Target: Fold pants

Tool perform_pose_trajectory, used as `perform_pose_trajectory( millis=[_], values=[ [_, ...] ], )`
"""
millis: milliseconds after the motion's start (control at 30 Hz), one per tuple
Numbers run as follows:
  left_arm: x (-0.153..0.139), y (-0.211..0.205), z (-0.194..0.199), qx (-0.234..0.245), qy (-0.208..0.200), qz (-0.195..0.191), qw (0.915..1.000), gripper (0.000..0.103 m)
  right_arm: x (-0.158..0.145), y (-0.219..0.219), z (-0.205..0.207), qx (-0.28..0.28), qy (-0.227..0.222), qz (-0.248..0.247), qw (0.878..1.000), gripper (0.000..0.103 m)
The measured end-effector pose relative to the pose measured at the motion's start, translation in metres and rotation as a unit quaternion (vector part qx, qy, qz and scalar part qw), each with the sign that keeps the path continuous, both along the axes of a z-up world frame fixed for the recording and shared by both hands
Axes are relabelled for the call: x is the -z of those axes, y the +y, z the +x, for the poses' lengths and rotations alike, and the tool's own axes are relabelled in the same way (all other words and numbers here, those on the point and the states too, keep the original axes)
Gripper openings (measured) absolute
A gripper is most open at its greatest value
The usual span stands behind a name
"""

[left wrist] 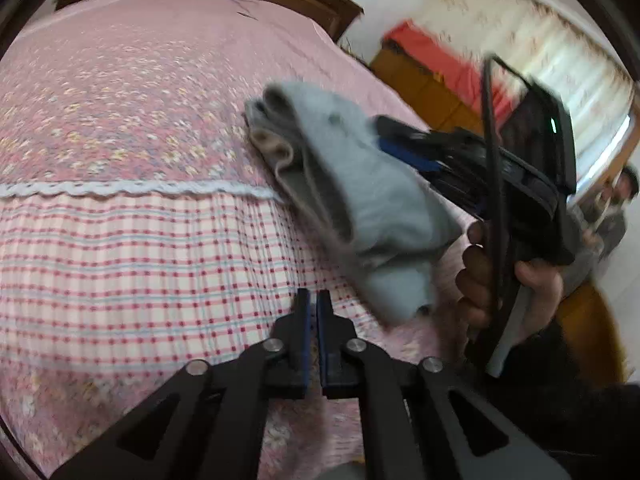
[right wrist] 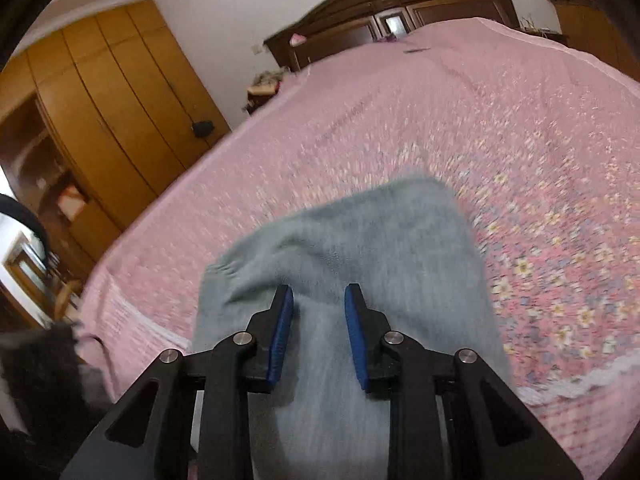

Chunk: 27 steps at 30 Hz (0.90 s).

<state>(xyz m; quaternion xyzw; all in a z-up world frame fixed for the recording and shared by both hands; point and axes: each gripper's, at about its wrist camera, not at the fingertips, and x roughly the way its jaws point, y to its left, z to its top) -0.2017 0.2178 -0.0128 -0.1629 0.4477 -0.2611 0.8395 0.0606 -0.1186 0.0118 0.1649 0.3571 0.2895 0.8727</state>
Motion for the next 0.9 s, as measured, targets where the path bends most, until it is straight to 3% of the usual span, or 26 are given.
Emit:
perform_pose_trajectory(
  millis=[67,100,200,233,267,333,367,400,433,500,567,667,733,867,900],
  values=[
    [-0.020,0.006,0.001,-0.018,-0.029,-0.015,0.9993,0.019,-0.019,-0.028,0.003,0.044,-0.011,0.034,0.998,0.030],
    [-0.032,0.007,0.003,-0.033,-0.051,-0.013,0.9981,0.026,-0.025,-0.041,0.003,0.068,-0.009,0.046,0.997,0.037],
    [-0.048,0.001,0.014,-0.043,-0.073,-0.024,0.9961,0.032,-0.020,-0.069,0.014,0.104,0.016,0.057,0.993,0.067],
    [-0.047,-0.002,0.019,-0.043,-0.067,-0.026,0.9965,0.034,-0.013,-0.073,0.019,0.105,0.035,0.050,0.993,0.068],
    [-0.043,-0.004,0.024,-0.045,-0.054,-0.029,0.9971,0.039,-0.002,-0.074,0.026,0.103,0.065,0.040,0.992,0.068],
    [-0.029,-0.005,0.034,-0.032,-0.006,-0.077,0.9965,0.054,0.028,-0.074,0.041,0.080,0.133,0.046,0.987,0.068],
    [-0.021,-0.002,0.038,-0.010,0.015,-0.115,0.9932,0.071,0.038,-0.071,0.046,0.069,0.151,0.042,0.985,0.068],
    [-0.005,0.002,0.044,0.020,0.047,-0.163,0.9853,0.079,0.042,-0.064,0.045,0.064,0.139,0.013,0.988,0.068],
    [0.002,0.002,0.042,0.022,0.054,-0.173,0.9832,0.079,0.041,-0.057,0.041,0.058,0.124,-0.011,0.990,0.068],
    [0.005,0.011,0.034,0.006,0.029,-0.173,0.9845,0.077,0.035,-0.041,0.029,0.036,0.104,-0.057,0.992,0.068],
    [0.003,0.017,0.028,-0.002,0.021,-0.180,0.9834,0.078,0.033,-0.039,0.021,0.025,0.100,-0.056,0.993,0.068],
    [-0.004,0.032,0.047,-0.036,0.027,-0.180,0.9826,0.079,0.035,-0.046,0.017,0.016,0.109,-0.038,0.993,0.064],
    [0.000,0.031,0.060,-0.079,0.058,-0.183,0.9783,0.081,0.038,-0.050,0.014,0.013,0.111,-0.033,0.993,0.063],
    [-0.011,0.000,0.076,-0.075,0.064,-0.124,0.9874,0.095,0.040,-0.058,0.010,0.011,0.112,-0.019,0.993,0.055],
    [-0.012,-0.006,0.077,-0.073,0.064,-0.115,0.9885,0.088,0.039,-0.059,0.008,0.007,0.115,-0.008,0.993,0.044]
  ],
)
